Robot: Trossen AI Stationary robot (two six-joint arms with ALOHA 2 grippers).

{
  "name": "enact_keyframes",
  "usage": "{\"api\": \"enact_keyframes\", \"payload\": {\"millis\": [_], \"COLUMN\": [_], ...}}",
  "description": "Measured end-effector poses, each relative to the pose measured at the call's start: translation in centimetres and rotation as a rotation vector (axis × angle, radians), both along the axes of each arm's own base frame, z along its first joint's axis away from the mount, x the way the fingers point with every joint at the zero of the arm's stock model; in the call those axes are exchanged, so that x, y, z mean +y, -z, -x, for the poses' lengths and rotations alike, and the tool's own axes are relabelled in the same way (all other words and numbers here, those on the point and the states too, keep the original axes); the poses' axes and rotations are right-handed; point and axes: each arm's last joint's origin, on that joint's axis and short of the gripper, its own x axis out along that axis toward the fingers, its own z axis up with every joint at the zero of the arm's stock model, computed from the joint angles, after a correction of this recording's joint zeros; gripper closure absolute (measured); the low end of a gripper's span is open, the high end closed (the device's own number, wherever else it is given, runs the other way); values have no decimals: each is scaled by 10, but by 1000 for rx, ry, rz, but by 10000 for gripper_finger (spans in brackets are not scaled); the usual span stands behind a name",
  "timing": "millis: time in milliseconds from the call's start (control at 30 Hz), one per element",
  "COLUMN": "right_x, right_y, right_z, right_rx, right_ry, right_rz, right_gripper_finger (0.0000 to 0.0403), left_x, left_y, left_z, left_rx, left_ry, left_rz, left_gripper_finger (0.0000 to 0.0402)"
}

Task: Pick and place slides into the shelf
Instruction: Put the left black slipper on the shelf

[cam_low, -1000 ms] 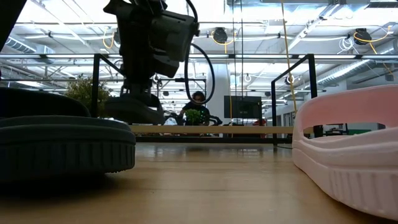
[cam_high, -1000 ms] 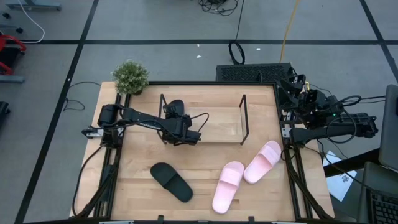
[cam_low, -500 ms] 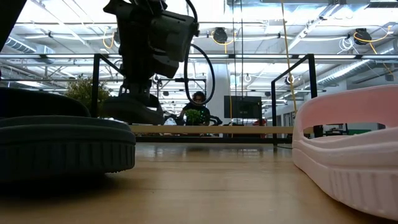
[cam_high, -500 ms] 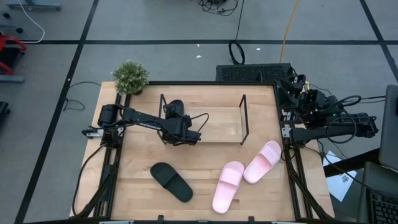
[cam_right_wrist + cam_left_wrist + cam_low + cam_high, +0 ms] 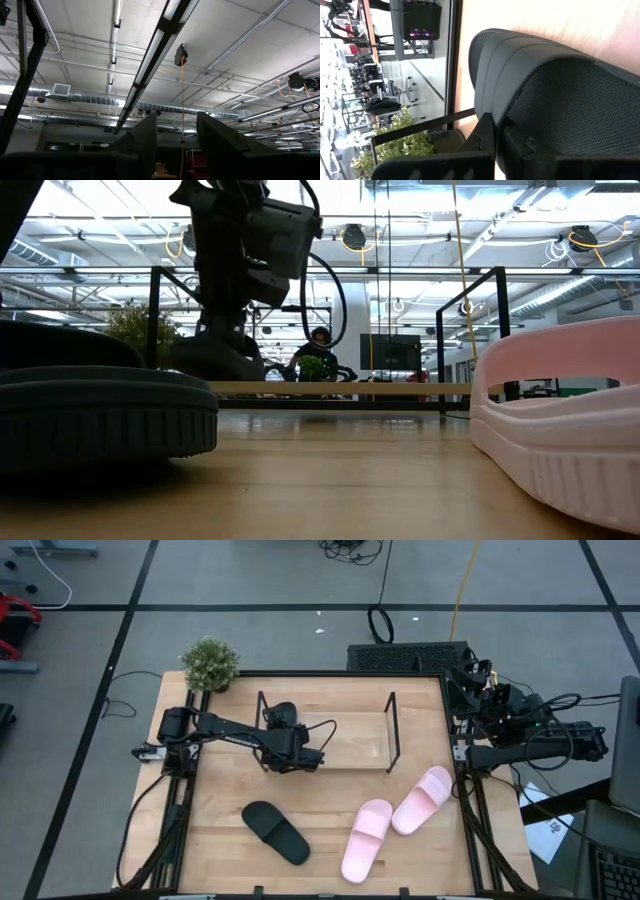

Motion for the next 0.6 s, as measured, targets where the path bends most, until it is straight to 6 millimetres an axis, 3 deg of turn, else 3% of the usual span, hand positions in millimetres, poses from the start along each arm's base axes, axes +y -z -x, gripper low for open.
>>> {"api": "enact_keyframes", "payload": {"millis": [600], "right_x": [0], "right_y": [0], "right_z": [0], "right_rx": [1], "right_ry": [-1], "right_rz": [1], "right_gripper_finger": [275], "left_x": [0], "left_y": [-1], "left_z": [3], "left_rx": [44], "left_ry": [10], "left_rz": [-2], "left_gripper_finger": [401]}}
